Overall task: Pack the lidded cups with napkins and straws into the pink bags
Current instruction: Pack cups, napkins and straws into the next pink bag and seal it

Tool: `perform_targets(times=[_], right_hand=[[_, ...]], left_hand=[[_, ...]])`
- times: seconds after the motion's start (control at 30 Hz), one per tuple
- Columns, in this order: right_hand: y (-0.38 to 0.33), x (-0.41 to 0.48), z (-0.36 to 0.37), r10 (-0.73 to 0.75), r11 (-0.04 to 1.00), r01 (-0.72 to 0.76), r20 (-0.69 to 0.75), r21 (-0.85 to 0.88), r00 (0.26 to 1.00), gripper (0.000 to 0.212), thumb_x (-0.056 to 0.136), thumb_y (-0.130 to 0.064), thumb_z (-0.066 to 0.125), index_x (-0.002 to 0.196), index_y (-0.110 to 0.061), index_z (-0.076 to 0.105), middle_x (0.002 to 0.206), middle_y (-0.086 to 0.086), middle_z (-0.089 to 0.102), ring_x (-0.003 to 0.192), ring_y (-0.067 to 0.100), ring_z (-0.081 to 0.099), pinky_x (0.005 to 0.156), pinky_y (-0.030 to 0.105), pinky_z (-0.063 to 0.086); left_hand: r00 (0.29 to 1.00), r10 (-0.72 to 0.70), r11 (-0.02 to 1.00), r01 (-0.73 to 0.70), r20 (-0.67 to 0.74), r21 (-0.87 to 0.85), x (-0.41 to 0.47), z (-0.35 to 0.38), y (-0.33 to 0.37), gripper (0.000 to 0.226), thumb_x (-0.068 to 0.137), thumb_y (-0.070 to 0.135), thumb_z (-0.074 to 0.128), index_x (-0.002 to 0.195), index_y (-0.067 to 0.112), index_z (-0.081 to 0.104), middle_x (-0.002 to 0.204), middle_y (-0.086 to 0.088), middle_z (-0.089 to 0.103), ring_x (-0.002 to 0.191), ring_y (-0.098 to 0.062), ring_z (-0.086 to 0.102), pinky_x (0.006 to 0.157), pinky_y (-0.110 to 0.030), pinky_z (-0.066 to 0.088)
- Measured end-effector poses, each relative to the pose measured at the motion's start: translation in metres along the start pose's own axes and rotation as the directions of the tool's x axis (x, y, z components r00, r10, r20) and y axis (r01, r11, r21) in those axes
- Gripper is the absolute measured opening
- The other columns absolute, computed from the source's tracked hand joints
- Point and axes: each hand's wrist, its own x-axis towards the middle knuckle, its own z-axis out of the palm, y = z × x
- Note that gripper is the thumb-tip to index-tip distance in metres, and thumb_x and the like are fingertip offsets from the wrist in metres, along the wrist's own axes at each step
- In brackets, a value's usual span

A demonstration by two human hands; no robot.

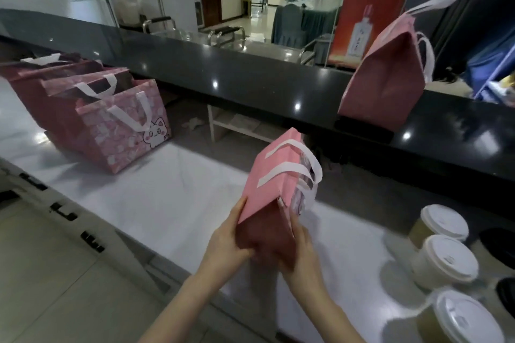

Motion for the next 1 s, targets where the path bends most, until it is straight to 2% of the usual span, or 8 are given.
perform_targets(times=[0.1, 0.17, 0.23, 0.47, 0.63, 0.77, 0.87, 1.0], right_hand=[[-0.032, -0.003, 0.016, -0.035, 0.998, 0.040, -0.093, 0.052, 0.995, 0.097, 0.077, -0.023, 0.074, 0.138, -0.066, 0.013, 0.134, -0.012, 0.042, 0.123, 0.007, 0.047, 0.095, 0.024, 0.047], [-0.054, -0.001, 0.022, -0.098, 0.994, 0.105, -0.157, 0.037, 0.983, 0.098, 0.079, -0.018, 0.076, 0.141, -0.061, 0.014, 0.129, -0.020, 0.042, 0.117, -0.012, 0.042, 0.091, 0.008, 0.040], [-0.074, 0.005, 0.024, -0.151, 0.987, 0.157, -0.204, 0.016, 0.967, 0.100, 0.079, -0.012, 0.076, 0.142, -0.060, 0.014, 0.130, -0.027, 0.039, 0.116, -0.019, 0.038, 0.087, 0.000, 0.036], [-0.135, 0.045, 0.000, -0.262, 0.963, 0.269, -0.307, -0.019, 0.915, 0.091, 0.085, -0.008, 0.071, 0.141, -0.058, 0.019, 0.133, -0.014, 0.038, 0.112, -0.021, 0.037, 0.082, -0.001, 0.039], [-0.155, 0.088, -0.022, -0.306, 0.952, 0.287, -0.369, -0.106, 0.878, 0.095, 0.080, 0.003, 0.071, 0.145, -0.045, 0.022, 0.132, -0.009, 0.039, 0.117, -0.002, 0.042, 0.087, 0.004, 0.037], [-0.152, 0.133, -0.050, -0.333, 0.943, 0.297, -0.397, -0.152, 0.855, 0.106, 0.072, 0.011, 0.071, 0.146, -0.046, 0.020, 0.128, -0.010, 0.039, 0.116, -0.003, 0.042, 0.092, 0.006, 0.034], [-0.144, 0.172, -0.066, -0.326, 0.945, 0.286, -0.407, -0.158, 0.853, 0.106, 0.075, 0.009, 0.072, 0.145, -0.051, 0.019, 0.131, -0.017, 0.036, 0.120, -0.011, 0.038, 0.094, -0.001, 0.031], [-0.115, 0.226, -0.078, -0.262, 0.963, 0.212, -0.398, -0.165, 0.879, 0.112, 0.078, 0.009, 0.069, 0.138, -0.065, 0.009, 0.125, -0.031, 0.029, 0.113, -0.027, 0.032, 0.082, -0.005, 0.033]], left_hand=[[0.998, 0.052, 0.997, -0.053, -0.025, -0.050, -0.006, -0.031, 0.003, 0.103, 0.059, 0.024, 0.077, 0.143, 0.055, 0.025, 0.122, 0.017, 0.062, 0.105, -0.003, 0.063, 0.085, -0.024, 0.052], [0.992, 0.112, 0.993, -0.115, -0.055, -0.038, -0.007, -0.052, 0.008, 0.103, 0.063, 0.023, 0.079, 0.143, 0.055, 0.023, 0.117, 0.018, 0.064, 0.100, 0.000, 0.063, 0.081, -0.020, 0.052], [0.983, 0.170, 0.985, -0.172, -0.068, -0.021, -0.001, -0.070, 0.017, 0.103, 0.067, 0.020, 0.080, 0.144, 0.055, 0.020, 0.116, 0.018, 0.064, 0.099, 0.001, 0.063, 0.079, -0.020, 0.053], [0.941, 0.339, 0.941, -0.339, -0.008, -0.013, 0.053, -0.118, 0.055, 0.106, 0.072, 0.012, 0.080, 0.145, 0.055, 0.016, 0.115, 0.036, 0.049, 0.099, 0.006, 0.058, 0.080, -0.023, 0.056], [0.920, 0.390, 0.919, -0.392, -0.041, -0.043, 0.101, -0.120, 0.083, 0.104, 0.071, 0.010, 0.081, 0.146, 0.051, 0.021, 0.112, 0.013, 0.060, 0.096, -0.002, 0.060, 0.079, -0.017, 0.054], [0.897, 0.441, 0.893, -0.442, -0.039, -0.087, 0.148, -0.108, 0.106, 0.102, 0.071, 0.007, 0.080, 0.148, 0.043, 0.024, 0.114, 0.003, 0.064, 0.099, -0.010, 0.063, 0.083, -0.020, 0.052], [0.884, 0.468, 0.876, -0.466, -0.015, -0.122, 0.190, -0.093, 0.116, 0.101, 0.073, 0.005, 0.079, 0.148, 0.043, 0.022, 0.122, 0.003, 0.062, 0.108, -0.011, 0.061, 0.089, -0.020, 0.051], [0.888, 0.460, 0.879, -0.453, 0.016, -0.149, 0.248, -0.066, 0.114, 0.101, 0.075, 0.008, 0.077, 0.147, 0.048, 0.019, 0.123, 0.006, 0.061, 0.113, -0.009, 0.060, 0.094, -0.037, 0.053]])
